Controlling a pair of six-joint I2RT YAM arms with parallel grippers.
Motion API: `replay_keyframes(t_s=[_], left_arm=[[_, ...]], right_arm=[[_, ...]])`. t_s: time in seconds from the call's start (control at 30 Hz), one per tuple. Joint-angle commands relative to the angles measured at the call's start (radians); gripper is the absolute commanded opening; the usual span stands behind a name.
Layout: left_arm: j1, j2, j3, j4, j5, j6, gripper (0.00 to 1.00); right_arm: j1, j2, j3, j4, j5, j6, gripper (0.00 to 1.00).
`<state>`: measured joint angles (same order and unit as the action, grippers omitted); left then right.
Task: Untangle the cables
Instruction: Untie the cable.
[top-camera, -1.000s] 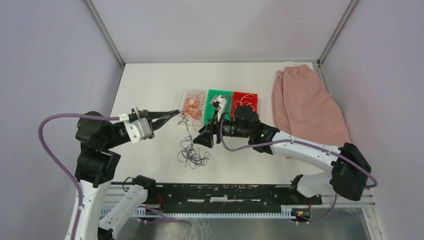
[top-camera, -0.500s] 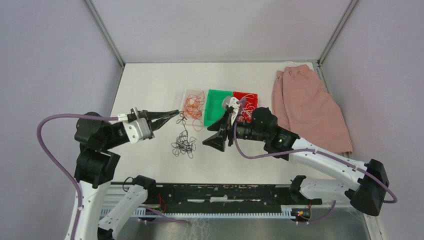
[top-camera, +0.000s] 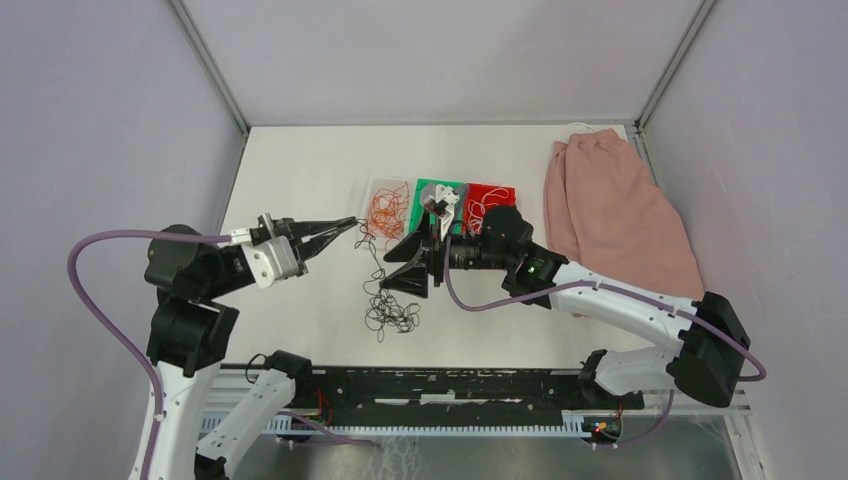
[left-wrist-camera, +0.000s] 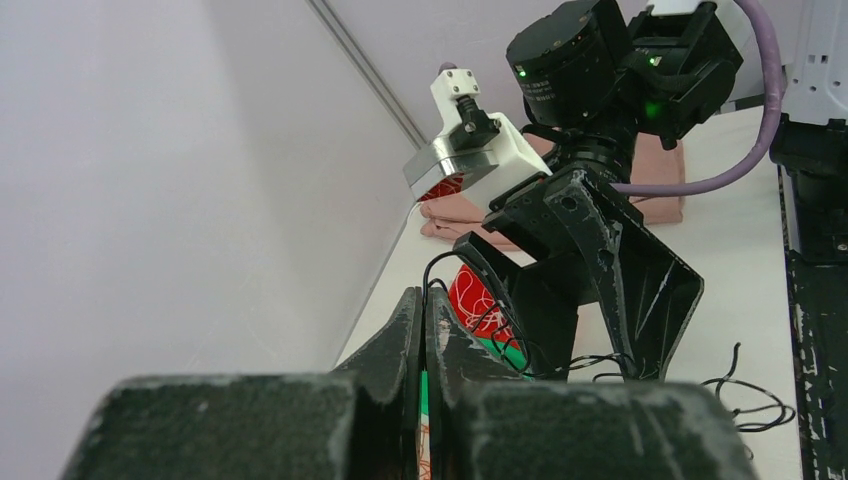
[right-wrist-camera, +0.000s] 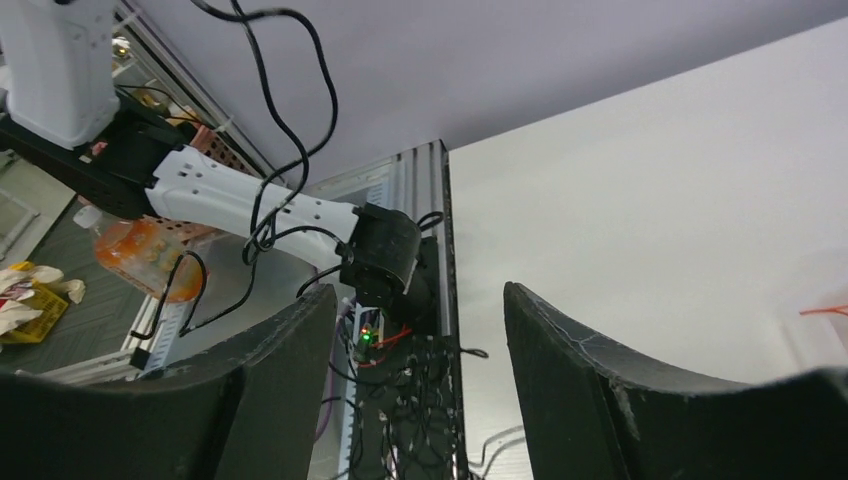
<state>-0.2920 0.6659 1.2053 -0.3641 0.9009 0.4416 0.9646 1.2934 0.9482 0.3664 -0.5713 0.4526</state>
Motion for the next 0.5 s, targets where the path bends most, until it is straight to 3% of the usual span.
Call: replay_keyframes(t_s=[0.0, 0.33, 0.47], left_arm=[[0.003, 0.007, 0.039, 0.038, 0.013, -0.04, 0.03], [0.004, 0.016, 0.052, 0.06, 0.018, -0.053, 0.03], [0.004, 0.016, 0.06, 0.059, 0.017, -0.05, 0.03]], right_arm=[[0.012, 0.012, 0.062, 0.13, -0.088, 0.058, 0.68], [0.017, 0.06, 0.098, 0.118, -0.12, 0.108, 0.59], [0.017, 0.057, 0.111, 0.04, -0.098, 0.077, 0.58]])
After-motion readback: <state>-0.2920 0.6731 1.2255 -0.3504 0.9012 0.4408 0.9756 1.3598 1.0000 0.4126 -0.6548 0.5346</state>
